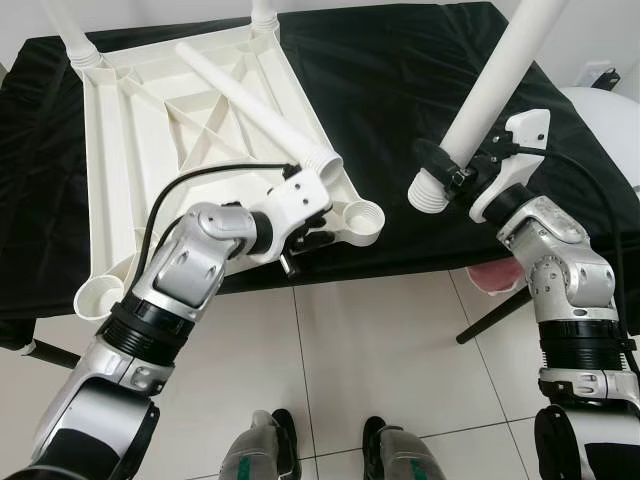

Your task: Building children table

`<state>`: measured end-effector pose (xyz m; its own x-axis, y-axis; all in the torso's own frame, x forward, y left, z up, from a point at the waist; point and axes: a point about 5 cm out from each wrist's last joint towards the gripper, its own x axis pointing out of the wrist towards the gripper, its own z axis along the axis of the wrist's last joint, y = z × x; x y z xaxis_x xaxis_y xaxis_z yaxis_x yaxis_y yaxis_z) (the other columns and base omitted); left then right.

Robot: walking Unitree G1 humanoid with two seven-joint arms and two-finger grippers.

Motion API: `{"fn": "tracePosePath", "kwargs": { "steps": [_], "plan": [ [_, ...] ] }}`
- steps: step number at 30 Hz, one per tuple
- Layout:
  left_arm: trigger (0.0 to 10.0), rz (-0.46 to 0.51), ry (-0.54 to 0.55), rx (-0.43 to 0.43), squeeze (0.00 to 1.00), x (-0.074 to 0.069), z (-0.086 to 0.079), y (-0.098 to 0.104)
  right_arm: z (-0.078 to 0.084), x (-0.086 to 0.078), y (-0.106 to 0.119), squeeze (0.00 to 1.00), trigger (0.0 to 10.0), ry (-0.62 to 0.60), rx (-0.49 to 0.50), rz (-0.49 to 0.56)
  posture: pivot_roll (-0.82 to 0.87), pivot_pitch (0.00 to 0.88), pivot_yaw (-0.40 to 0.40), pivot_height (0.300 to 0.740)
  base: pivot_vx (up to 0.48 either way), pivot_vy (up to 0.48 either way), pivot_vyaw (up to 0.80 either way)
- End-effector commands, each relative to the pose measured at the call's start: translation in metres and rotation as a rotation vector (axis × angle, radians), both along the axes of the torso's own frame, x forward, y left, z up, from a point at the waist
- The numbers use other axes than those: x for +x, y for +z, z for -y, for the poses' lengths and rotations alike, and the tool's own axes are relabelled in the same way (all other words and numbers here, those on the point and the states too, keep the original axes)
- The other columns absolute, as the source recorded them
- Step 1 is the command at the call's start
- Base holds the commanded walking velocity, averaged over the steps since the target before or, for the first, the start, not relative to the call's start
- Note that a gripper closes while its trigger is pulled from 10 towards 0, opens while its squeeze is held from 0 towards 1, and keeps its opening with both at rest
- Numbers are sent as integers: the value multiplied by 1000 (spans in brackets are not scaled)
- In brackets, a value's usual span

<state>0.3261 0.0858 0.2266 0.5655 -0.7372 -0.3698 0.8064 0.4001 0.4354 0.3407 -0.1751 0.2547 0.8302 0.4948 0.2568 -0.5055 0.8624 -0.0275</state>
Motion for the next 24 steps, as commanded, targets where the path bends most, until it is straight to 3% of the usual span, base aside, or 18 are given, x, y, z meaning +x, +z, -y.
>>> {"fn": "tracePosePath", "kwargs": {
  "steps": [1,6,15,16,18,20,21,24],
  "plan": [
    [10000,3,6,-21,0,-1,2,3,-3,-1,4,0,10000,6,-7,36,-139,193,22,740,0,0,0],
    [10000,-1,-5,-27,0,-2,7,1,-5,-2,3,0,10000,33,-10,52,-135,185,21,740,0,0,0],
    [10000,-38,32,-19,0,1,16,-18,-8,-2,4,0,10000,70,22,66,-136,175,22,740,0,0,0],
    [10000,-45,56,-33,988,2,18,-21,-9,-2,4,0,10000,71,26,70,-139,172,22,740,0,0,0],
    [10000,-48,73,-42,1000,3,19,-22,-9,-2,5,0,10000,70,30,73,-138,173,22,740,0,0,0],
    [10000,-30,95,-27,988,6,19,-23,-9,0,5,0,10000,71,34,76,-134,174,19,740,0,0,0],
    [10000,-18,99,-11,0,7,18,-24,-9,0,5,0,10000,72,35,78,-134,174,19,740,0,0,0],
    [10000,-5,107,2,0,8,18,-26,-9,1,6,0,10000,75,36,80,-134,175,21,740,0,0,0]
  ]
}}
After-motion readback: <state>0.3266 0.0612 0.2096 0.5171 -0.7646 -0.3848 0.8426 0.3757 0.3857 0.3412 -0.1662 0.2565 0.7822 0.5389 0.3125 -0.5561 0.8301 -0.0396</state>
